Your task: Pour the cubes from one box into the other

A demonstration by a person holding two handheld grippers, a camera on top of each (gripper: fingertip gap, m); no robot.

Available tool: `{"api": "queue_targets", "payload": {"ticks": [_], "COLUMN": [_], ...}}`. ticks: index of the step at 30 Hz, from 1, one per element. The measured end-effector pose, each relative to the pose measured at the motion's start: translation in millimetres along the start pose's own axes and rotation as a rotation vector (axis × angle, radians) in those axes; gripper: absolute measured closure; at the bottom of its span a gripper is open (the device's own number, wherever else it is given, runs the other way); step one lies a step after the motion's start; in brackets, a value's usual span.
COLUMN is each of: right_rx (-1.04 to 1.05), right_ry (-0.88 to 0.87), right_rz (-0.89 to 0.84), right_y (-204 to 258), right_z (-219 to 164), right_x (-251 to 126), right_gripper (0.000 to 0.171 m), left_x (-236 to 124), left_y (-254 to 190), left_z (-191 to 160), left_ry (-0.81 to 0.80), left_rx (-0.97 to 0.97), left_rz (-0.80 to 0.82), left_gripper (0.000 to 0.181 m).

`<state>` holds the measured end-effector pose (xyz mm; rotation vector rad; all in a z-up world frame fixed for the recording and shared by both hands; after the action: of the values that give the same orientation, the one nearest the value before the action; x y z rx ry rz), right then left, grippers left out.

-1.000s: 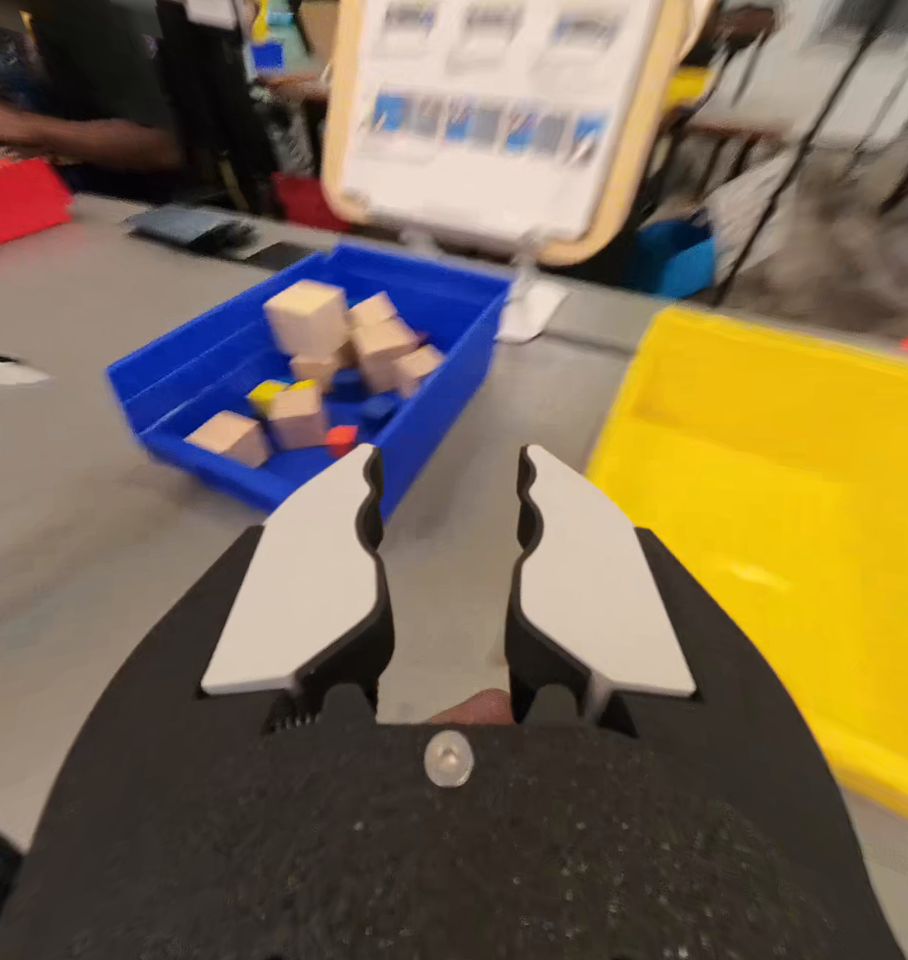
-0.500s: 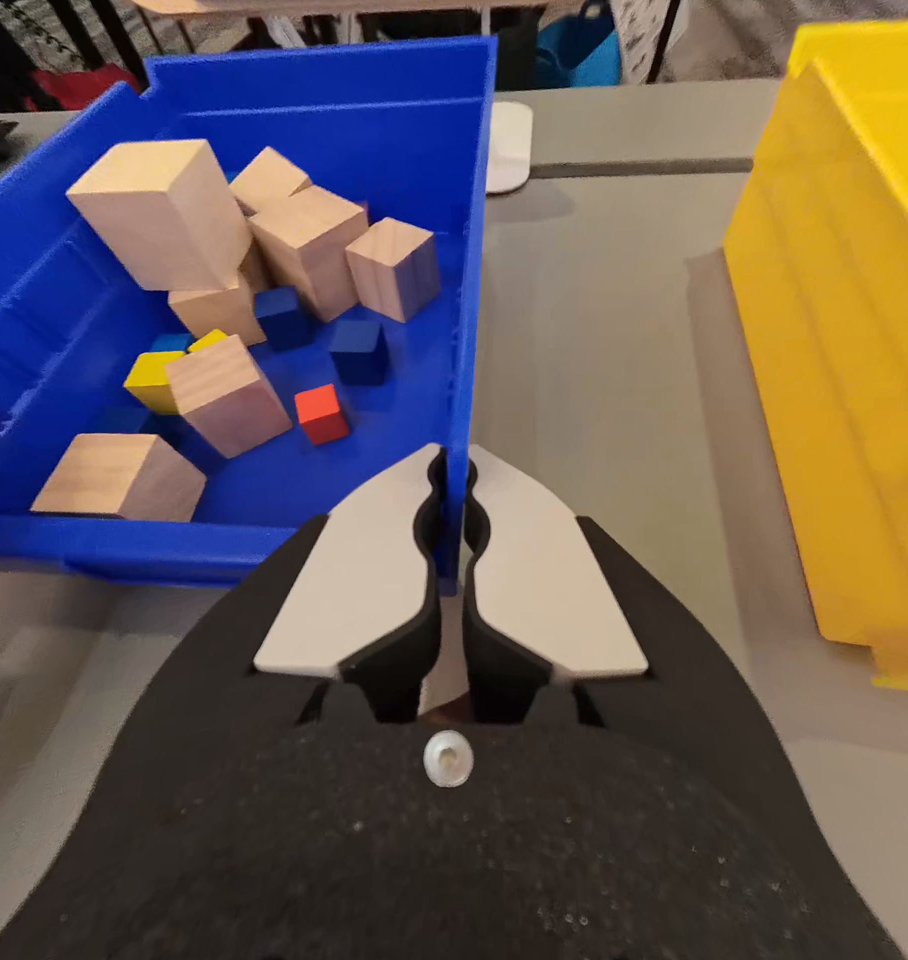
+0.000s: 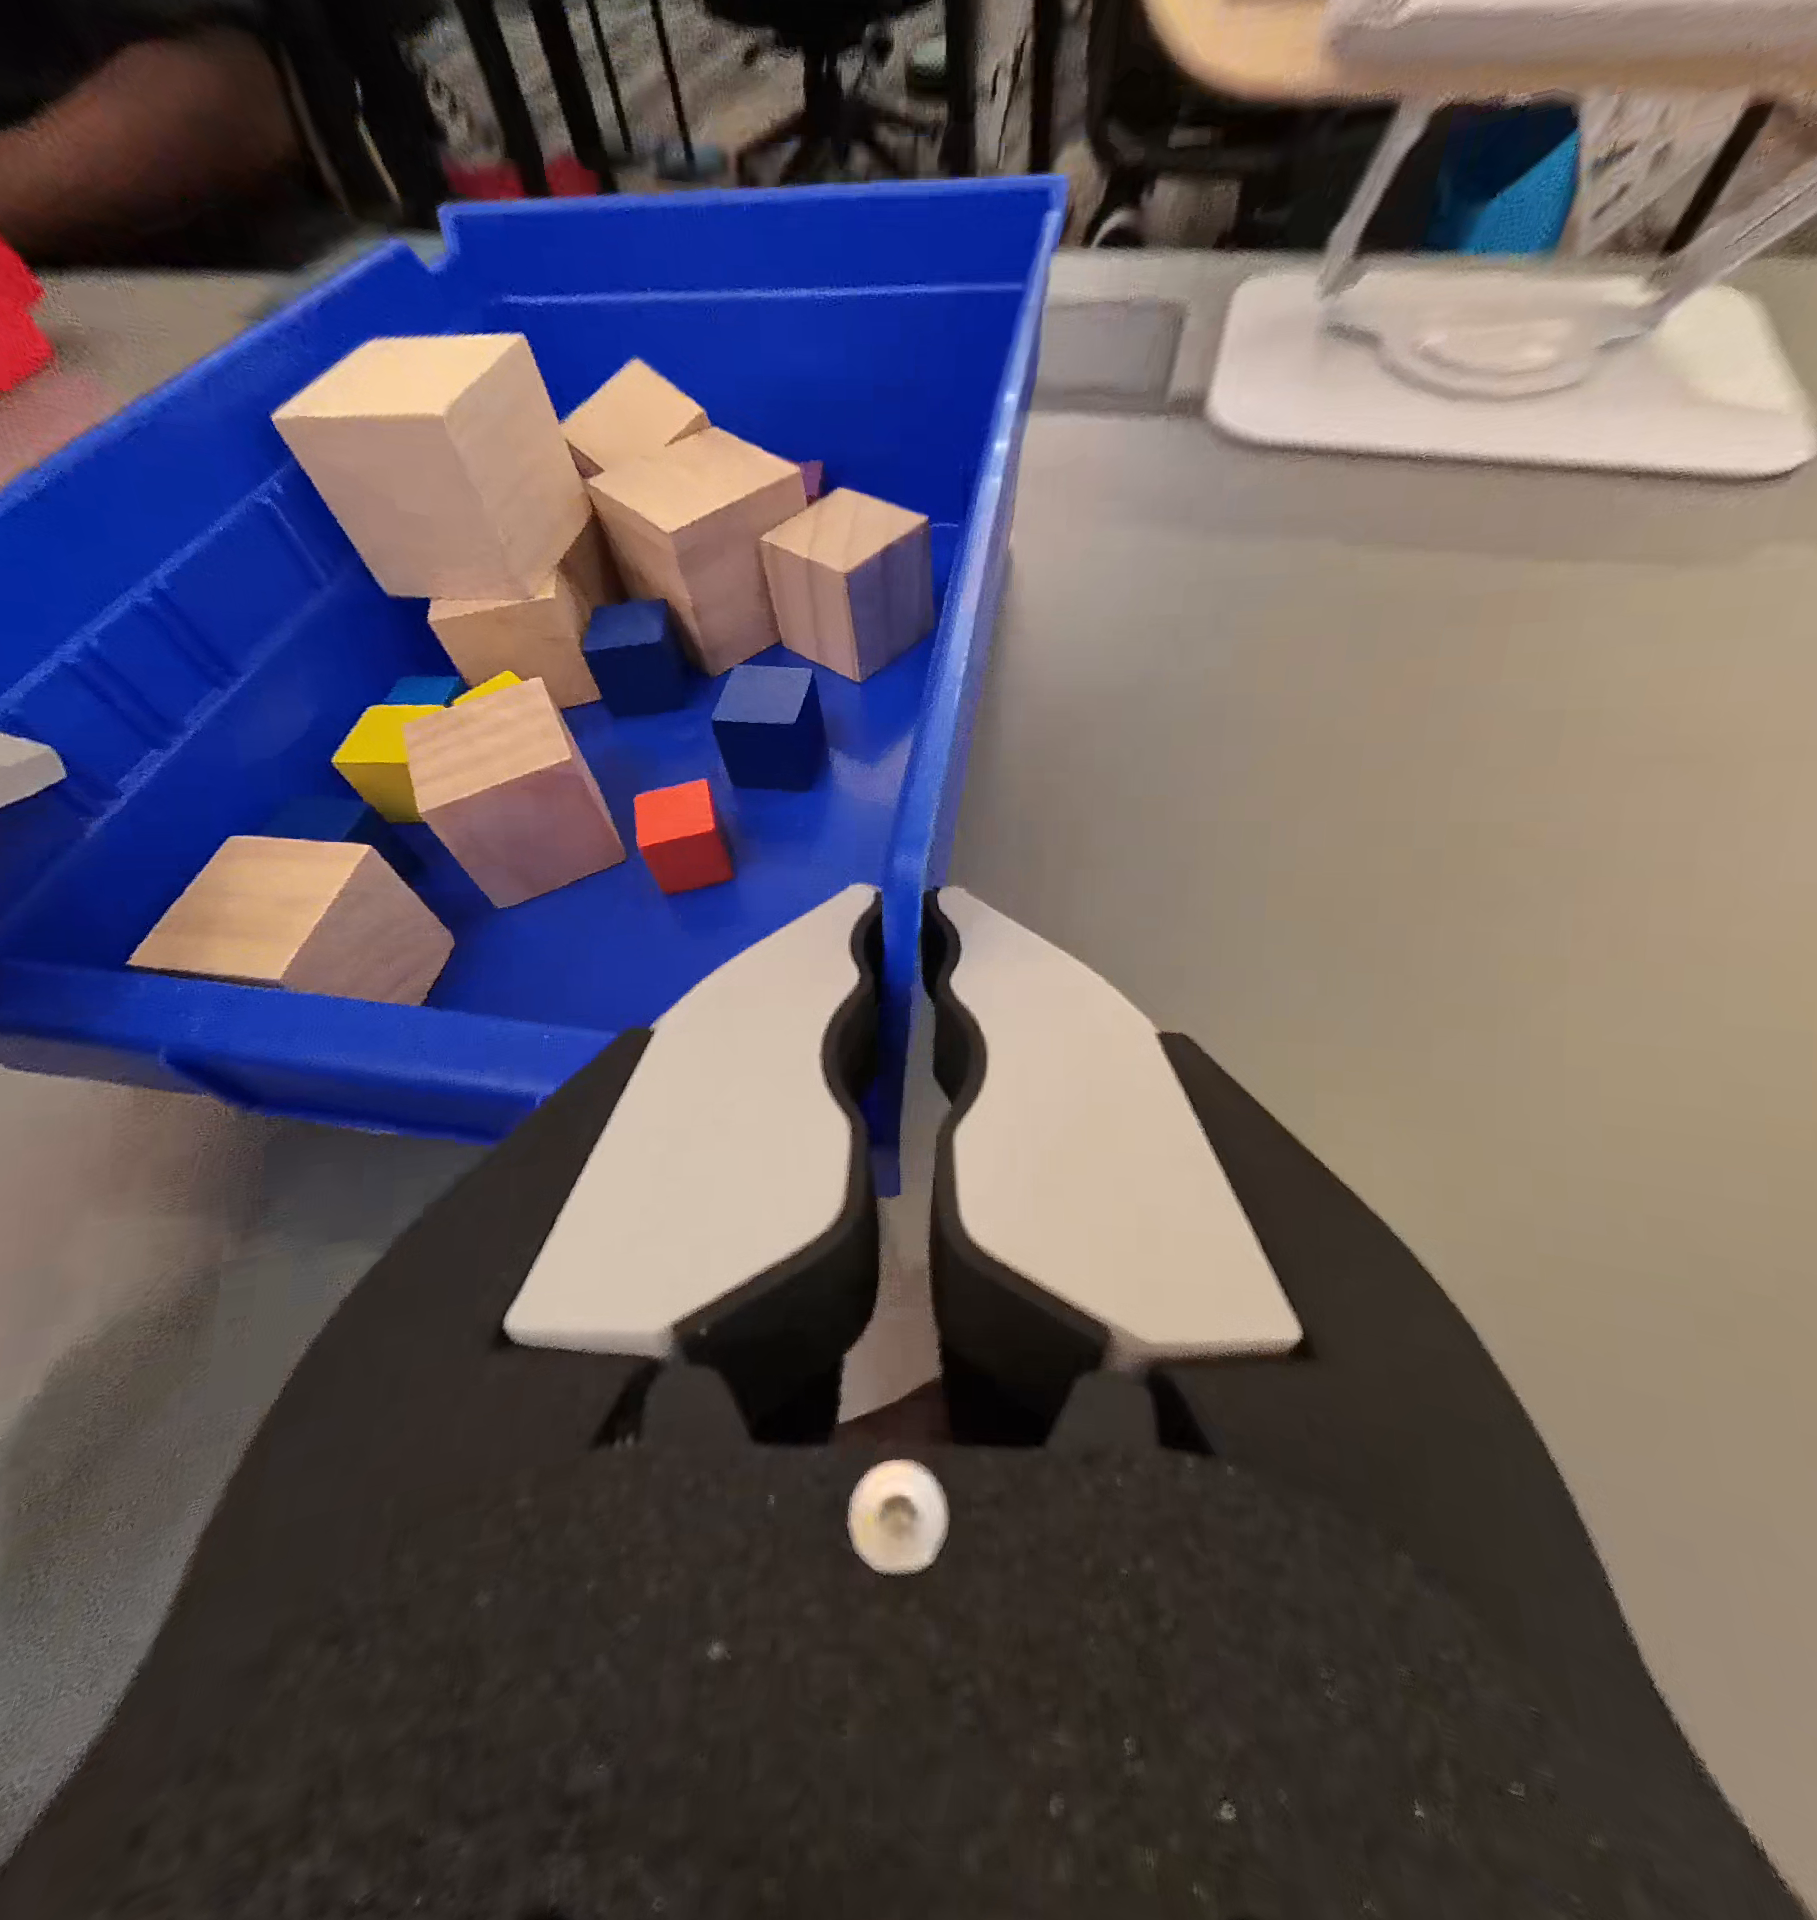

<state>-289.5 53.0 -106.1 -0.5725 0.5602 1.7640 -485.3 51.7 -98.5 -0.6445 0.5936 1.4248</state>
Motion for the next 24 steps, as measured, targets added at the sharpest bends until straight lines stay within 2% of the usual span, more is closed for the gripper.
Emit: {"api": "queue_targets", "payload": {"ticks": [3,7,8,11,13,16,20,22,24], "right_rx": [0.024,-0.036,-0.063,-0.159,-0.202,-0.214,-0.125,-0.058,0.021], "right_ry": [0.021,0.05,0.057,-0.026,-0.073,-0.072,-0.051,-0.056,-0.051], "right_rz": [0.043,0.098,0.123,0.164,0.153,0.129,-0.019,-0.129,-0.209], "right_y": [23,28,26,-1,-40,-121,-268,-340,-391], "right_z": [-13,-16,-15,-8,-5,-10,-32,-53,-80], "right_x": [13,9,3,-33,-62,-103,-144,-160,-173], "right_gripper": [0.164,0.161,0.157,0.129,0.132,0.127,0.115,0.116,0.117], "left_x": [8,7,3,-29,-55,-76,-82,-79,-67], "left_y": [24,30,33,48,48,13,-56,-89,-111], "left_z": [-9,-9,-7,8,19,22,8,-6,-27], "left_ry": [-0.022,-0.018,-0.023,-0.107,-0.175,-0.19,-0.225,-0.247,-0.21], "left_rx": [-0.007,-0.057,-0.07,-0.131,-0.173,-0.154,-0.135,-0.127,-0.057], "left_rz": [0.034,0.013,0.022,0.083,0.082,-0.009,-0.106,-0.128,-0.081], "left_gripper": [0.177,0.177,0.171,0.142,0.141,0.134,0.134,0.137,0.136]}}
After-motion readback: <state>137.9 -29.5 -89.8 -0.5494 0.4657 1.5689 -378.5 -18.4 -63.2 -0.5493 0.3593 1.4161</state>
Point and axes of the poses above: each gripper's, where its closed fingertips meet, x out along the fingers, z out of its top, y = z × x across the jaws, the point moved 2 cm from there along -x, back along the fingers, and after that the axes turned 14 degrees about y, right-handed, at the moved point
